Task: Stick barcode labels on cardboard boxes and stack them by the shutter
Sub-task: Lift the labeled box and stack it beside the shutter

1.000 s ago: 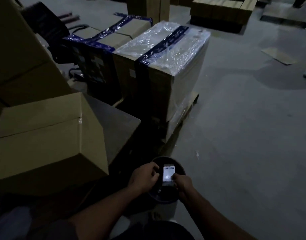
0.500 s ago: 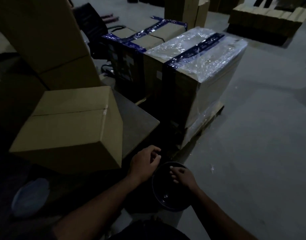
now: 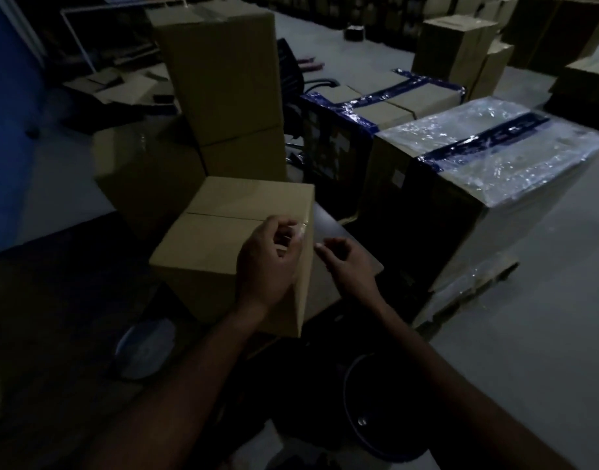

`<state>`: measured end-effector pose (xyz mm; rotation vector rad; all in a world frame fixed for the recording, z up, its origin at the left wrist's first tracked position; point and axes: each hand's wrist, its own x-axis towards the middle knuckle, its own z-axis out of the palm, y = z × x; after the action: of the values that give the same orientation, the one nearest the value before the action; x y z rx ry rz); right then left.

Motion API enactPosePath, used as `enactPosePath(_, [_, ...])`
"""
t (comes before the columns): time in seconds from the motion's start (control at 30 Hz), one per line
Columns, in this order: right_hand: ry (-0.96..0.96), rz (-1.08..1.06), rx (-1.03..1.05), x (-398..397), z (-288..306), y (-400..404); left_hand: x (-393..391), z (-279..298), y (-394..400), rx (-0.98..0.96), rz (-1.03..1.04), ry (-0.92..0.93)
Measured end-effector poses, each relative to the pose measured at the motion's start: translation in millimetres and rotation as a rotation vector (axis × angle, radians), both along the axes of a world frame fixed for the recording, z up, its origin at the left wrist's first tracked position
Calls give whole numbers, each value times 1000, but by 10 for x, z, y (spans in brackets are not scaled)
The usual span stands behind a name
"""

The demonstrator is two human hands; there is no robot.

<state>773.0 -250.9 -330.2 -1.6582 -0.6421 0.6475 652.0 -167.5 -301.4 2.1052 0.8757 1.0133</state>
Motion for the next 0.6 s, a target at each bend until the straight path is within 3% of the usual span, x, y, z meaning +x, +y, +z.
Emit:
enactPosePath(0.17, [-42,3,-108,-254,-40,333,-454,-92,746,15,240,100])
enactPosePath(0.33, [-26,23,-87,-515,-123,490,-1010,-270,1398,-286,379,373])
enactPosePath(0.43, [-36,19,-77,-659,-110,621,-1265,-298,1561,-467,287,307])
enactPosePath(0.6, [-138,34,-95,-901,-191,810,-1734,-253,1716,-501,304,241])
